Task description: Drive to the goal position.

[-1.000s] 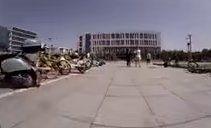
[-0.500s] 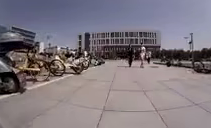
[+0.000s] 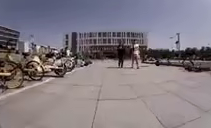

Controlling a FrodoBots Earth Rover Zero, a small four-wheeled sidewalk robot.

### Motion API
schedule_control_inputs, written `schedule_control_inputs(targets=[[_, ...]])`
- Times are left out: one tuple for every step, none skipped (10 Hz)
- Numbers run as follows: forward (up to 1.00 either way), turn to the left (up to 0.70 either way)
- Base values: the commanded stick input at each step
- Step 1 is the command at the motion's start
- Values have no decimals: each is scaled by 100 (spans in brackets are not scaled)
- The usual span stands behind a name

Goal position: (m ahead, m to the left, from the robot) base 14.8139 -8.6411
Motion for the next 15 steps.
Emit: schedule_control_inputs(targets=[[100, 0], [100, 0], [100, 0], [100, 0], [100, 0], [100, 0], [100, 0], [100, 0], [100, 0], [100, 0], [100, 0], [100, 0], [100, 0], [100, 0], [100, 0]])
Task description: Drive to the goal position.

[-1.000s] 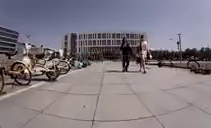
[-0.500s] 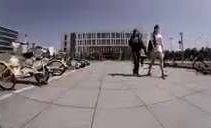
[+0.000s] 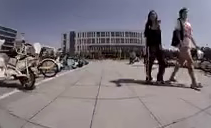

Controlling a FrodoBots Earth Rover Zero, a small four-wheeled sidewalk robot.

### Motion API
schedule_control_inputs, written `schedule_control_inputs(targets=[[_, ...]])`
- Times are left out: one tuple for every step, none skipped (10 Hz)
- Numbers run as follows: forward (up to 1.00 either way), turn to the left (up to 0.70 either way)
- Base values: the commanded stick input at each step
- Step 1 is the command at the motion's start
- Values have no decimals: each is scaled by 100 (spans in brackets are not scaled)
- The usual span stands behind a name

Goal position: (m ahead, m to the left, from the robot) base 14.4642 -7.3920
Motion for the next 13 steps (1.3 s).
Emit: schedule_control_inputs(targets=[[100, 0], [100, 0], [100, 0], [100, 0], [100, 0], [100, 0], [100, 0], [100, 3], [100, 31], [100, 8], [100, 0], [100, 12], [100, 25]])
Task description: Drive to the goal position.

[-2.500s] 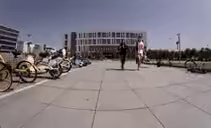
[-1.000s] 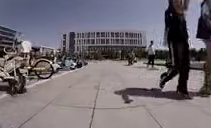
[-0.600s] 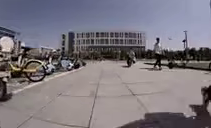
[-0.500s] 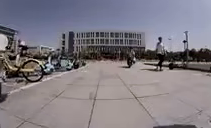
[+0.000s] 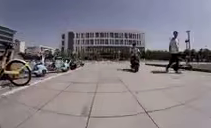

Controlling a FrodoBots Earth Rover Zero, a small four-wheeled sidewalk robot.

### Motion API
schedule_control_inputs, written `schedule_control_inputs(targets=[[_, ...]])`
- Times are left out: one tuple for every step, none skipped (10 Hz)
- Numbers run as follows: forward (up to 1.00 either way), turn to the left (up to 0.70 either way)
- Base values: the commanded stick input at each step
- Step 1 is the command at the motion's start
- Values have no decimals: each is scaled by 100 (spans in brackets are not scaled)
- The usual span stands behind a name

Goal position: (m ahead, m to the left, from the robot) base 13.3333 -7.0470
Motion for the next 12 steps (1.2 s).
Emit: schedule_control_inputs(targets=[[100, 2], [100, 0], [100, -3], [100, -20], [100, -37], [100, -7], [100, -1], [100, -6], [100, -35], [100, -36], [100, 0], [100, 0]])
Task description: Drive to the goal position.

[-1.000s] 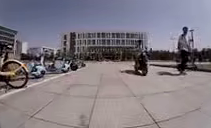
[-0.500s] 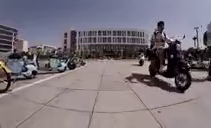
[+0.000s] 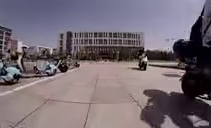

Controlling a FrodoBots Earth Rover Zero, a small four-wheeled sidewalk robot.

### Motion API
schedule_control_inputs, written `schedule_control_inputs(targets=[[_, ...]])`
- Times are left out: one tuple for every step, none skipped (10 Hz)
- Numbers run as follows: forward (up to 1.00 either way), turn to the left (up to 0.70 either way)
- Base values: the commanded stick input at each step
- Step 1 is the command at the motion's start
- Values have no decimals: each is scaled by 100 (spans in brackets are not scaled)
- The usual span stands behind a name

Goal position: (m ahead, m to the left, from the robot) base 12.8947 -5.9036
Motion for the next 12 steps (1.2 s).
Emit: schedule_control_inputs(targets=[[100, 0], [100, 0], [100, 0], [100, 0], [100, 0], [100, -24], [100, -32], [100, -8], [100, 0], [100, 0], [100, 0], [100, 0]])
